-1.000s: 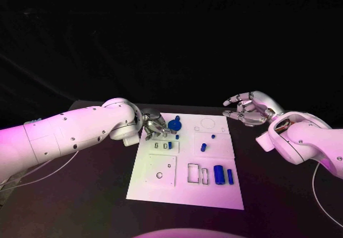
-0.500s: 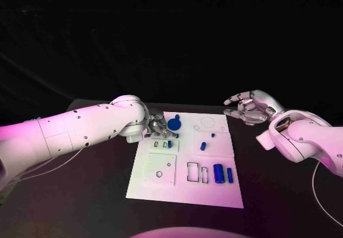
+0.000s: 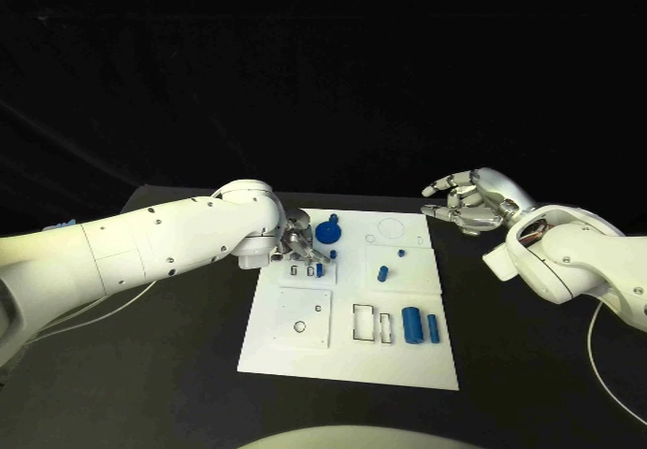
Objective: Assemble the parts on the task board
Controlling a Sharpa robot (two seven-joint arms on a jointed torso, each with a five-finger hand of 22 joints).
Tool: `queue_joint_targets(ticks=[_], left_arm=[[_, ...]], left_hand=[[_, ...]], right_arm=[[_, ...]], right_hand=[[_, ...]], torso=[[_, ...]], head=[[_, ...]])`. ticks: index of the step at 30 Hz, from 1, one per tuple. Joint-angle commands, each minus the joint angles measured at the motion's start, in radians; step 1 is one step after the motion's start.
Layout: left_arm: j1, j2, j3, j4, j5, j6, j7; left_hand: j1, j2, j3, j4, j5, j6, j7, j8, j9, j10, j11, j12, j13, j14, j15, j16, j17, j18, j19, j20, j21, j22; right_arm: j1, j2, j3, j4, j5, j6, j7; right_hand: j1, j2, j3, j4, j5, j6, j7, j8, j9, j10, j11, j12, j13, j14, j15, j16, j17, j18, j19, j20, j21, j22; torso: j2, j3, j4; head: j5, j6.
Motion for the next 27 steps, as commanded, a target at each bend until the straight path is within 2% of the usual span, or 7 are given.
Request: queue_joint_targets(ticks=[1, 8, 18, 23, 27], left_arm=[[0.001, 0.005, 0.000, -0.001, -0.007, 0.041, -0.010], [0.001, 0.007, -0.001, 0.002, 0.004, 0.050, -0.009], [0.001, 0.007, -0.001, 0.017, 0.006, 0.052, -0.007], [0.001, 0.008, -0.002, 0.021, 0.006, 0.048, -0.004], [0.001, 0.009, -0.002, 0.022, 0.007, 0.046, -0.003]], left_hand=[[-0.007, 0.003, -0.007, -0.001, -0.003, 0.004, -0.005, 0.001, 0.001, 0.005, 0.001, 0.004, 0.001, 0.034, -0.008, 0.001, 0.022, -0.015, 0.004, 0.001, 0.005, 0.002], [-0.004, 0.025, -0.006, -0.002, -0.003, 0.004, -0.006, 0.001, 0.005, 0.002, 0.001, 0.005, 0.001, 0.032, -0.008, -0.002, 0.016, -0.015, 0.002, 0.001, 0.010, 0.007], [-0.003, 0.028, -0.005, -0.002, -0.003, 0.004, -0.006, 0.002, 0.006, 0.001, 0.001, 0.006, 0.001, 0.031, -0.008, -0.003, 0.015, -0.016, 0.002, 0.001, 0.011, 0.009], [0.007, 0.033, -0.001, -0.003, -0.002, 0.004, -0.007, 0.002, 0.008, 0.000, 0.000, 0.006, 0.001, 0.031, -0.008, -0.004, 0.014, -0.016, 0.000, 0.001, 0.012, 0.009], [0.018, 0.037, 0.005, -0.003, -0.002, 0.002, -0.007, 0.001, 0.010, -0.002, 0.000, 0.006, -0.001, 0.030, -0.009, -0.004, 0.014, -0.015, -0.002, 0.001, 0.014, 0.009]], right_arm=[[-0.001, 0.002, 0.000, 0.001, -0.065, 0.005, -0.005], [-0.004, 0.008, 0.000, -0.006, -0.102, -0.004, -0.012], [-0.007, 0.013, 0.000, -0.013, -0.112, -0.005, -0.018], [-0.008, 0.015, 0.000, -0.013, -0.113, -0.003, -0.021], [-0.009, 0.016, 0.000, -0.011, -0.113, -0.001, -0.023]], right_hand=[[-0.002, -0.001, 0.000, 0.007, 0.007, 0.000, 0.002, 0.005, -0.002, -0.008, 0.000, -0.005, -0.003, 0.067, -0.006, -0.004, 0.119, 0.013, -0.008, -0.002, -0.009, -0.002], [-0.003, 0.002, 0.002, 0.010, 0.011, -0.001, 0.002, 0.007, -0.002, -0.009, -0.001, -0.006, -0.005, 0.066, -0.006, -0.005, 0.117, 0.014, -0.009, -0.002, -0.013, -0.005], [-0.003, 0.003, 0.003, 0.011, 0.012, -0.001, 0.002, 0.007, -0.003, -0.009, -0.001, -0.007, -0.006, 0.066, -0.006, -0.005, 0.117, 0.014, -0.010, -0.002, -0.013, -0.005], [-0.004, 0.004, 0.003, 0.012, 0.013, -0.001, 0.002, 0.008, -0.003, -0.008, -0.001, -0.006, -0.006, 0.066, -0.006, -0.006, 0.116, 0.014, -0.010, -0.002, -0.015, -0.006], [-0.004, 0.004, 0.003, 0.013, 0.013, -0.001, 0.002, 0.008, -0.003, -0.009, 0.000, -0.007, -0.006, 0.065, -0.006, -0.006, 0.115, 0.014, -0.010, -0.002, -0.014, -0.005]], torso=[[-0.001, 0.0004, 0.0013], [0.000, 0.0000, 0.0018], [-0.001, -0.0012, 0.0012], [0.000, -0.0011, 0.0028], [0.000, -0.0006, 0.0016]], head=[[0.000, -0.003], [-0.001, -0.002], [-0.001, -0.001], [-0.004, -0.001], [-0.003, -0.001]])
